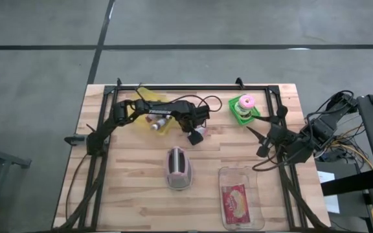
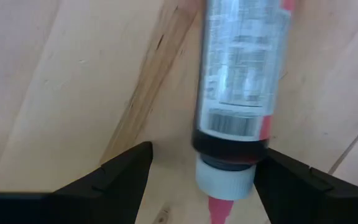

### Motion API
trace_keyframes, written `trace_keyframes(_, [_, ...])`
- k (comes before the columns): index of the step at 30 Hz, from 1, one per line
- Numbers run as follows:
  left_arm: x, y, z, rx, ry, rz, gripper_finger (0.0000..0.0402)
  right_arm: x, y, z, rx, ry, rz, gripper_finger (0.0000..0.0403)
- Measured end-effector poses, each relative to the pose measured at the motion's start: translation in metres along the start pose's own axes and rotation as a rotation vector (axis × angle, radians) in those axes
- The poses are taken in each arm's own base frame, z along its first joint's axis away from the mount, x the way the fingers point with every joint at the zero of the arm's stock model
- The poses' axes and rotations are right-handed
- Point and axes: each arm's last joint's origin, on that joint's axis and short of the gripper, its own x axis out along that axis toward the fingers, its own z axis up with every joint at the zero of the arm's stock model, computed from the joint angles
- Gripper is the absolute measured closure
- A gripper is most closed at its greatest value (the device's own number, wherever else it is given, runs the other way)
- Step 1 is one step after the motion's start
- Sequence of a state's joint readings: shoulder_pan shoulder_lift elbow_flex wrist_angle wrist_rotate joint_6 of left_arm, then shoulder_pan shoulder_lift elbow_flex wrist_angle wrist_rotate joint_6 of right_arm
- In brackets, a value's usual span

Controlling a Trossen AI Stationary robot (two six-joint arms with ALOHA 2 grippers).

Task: Pick & Place Food Item
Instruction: Put the pink food coloring into the yellow bin

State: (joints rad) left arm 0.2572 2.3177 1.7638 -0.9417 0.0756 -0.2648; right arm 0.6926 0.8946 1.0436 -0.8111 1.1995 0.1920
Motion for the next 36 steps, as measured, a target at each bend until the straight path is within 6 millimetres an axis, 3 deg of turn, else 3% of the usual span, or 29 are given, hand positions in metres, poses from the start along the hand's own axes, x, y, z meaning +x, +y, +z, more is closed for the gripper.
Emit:
trace_keyframes(15, [-0.006, -0.004, 0.011, 0.064, -0.102, 0.030, 0.0142, 0.000, 0.000, 0.005, -0.014, -0.006, -0.007, 0.0211])
trace_keyframes(19, [-0.006, -0.005, 0.013, 0.072, -0.127, 0.032, 0.0178, 0.000, 0.000, 0.006, -0.011, -0.008, -0.006, 0.0211])
trace_keyframes(25, [-0.007, -0.004, 0.014, 0.088, -0.135, 0.045, 0.0283, 0.000, 0.000, 0.006, -0.008, -0.008, -0.006, 0.0211])
trace_keyframes(36, [-0.008, -0.006, 0.014, 0.179, -0.140, 0.065, 0.0288, 0.000, 0.000, 0.006, 0.029, -0.008, -0.006, 0.0211])
